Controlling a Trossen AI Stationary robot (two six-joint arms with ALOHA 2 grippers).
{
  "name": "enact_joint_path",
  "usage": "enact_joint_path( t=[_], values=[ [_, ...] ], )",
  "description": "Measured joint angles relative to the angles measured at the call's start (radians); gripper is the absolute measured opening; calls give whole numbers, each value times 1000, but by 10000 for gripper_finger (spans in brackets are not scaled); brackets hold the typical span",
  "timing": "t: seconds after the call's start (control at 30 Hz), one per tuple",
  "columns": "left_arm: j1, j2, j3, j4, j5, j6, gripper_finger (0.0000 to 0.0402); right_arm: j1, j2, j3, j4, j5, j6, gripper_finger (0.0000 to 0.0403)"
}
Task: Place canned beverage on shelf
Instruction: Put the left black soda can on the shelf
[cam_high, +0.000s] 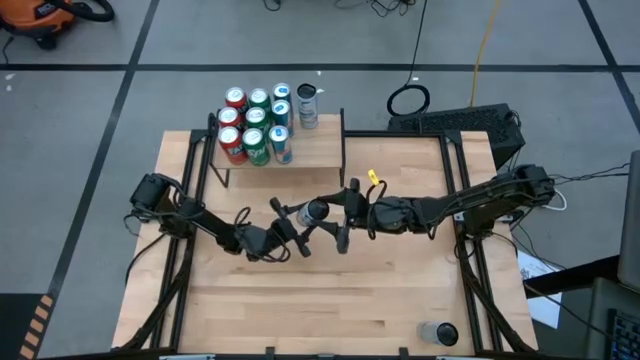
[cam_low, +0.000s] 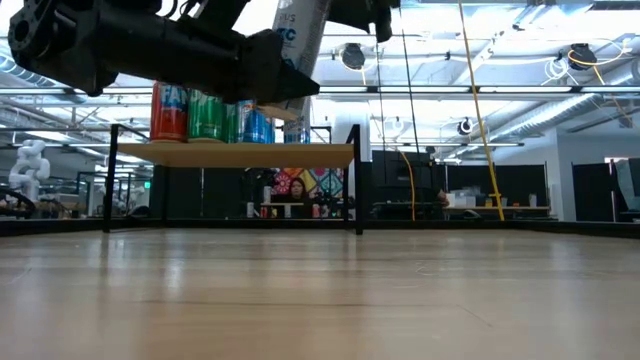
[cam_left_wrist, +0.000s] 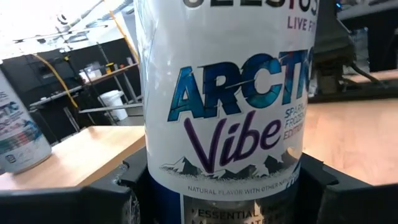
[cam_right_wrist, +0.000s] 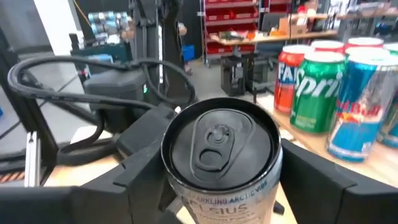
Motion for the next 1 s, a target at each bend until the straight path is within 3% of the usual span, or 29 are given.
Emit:
enact_joint_path(
  t=[0.13, 0.43, 0.77, 1.0],
  values=[
    [0, 0, 0, 11, -32, -30, 231, -2, 38, 0, 90, 3, -27, 255],
    [2, -2, 2, 37, -74, -34, 231, -5, 52, -4, 110, 11, -25, 302],
    [4, -5, 7, 50, -96, -34, 231, -12, 91, -4, 211, 41, -45, 264],
    [4, -6, 7, 51, -108, -43, 233, -30, 128, -5, 306, 42, -59, 273]
  ],
)
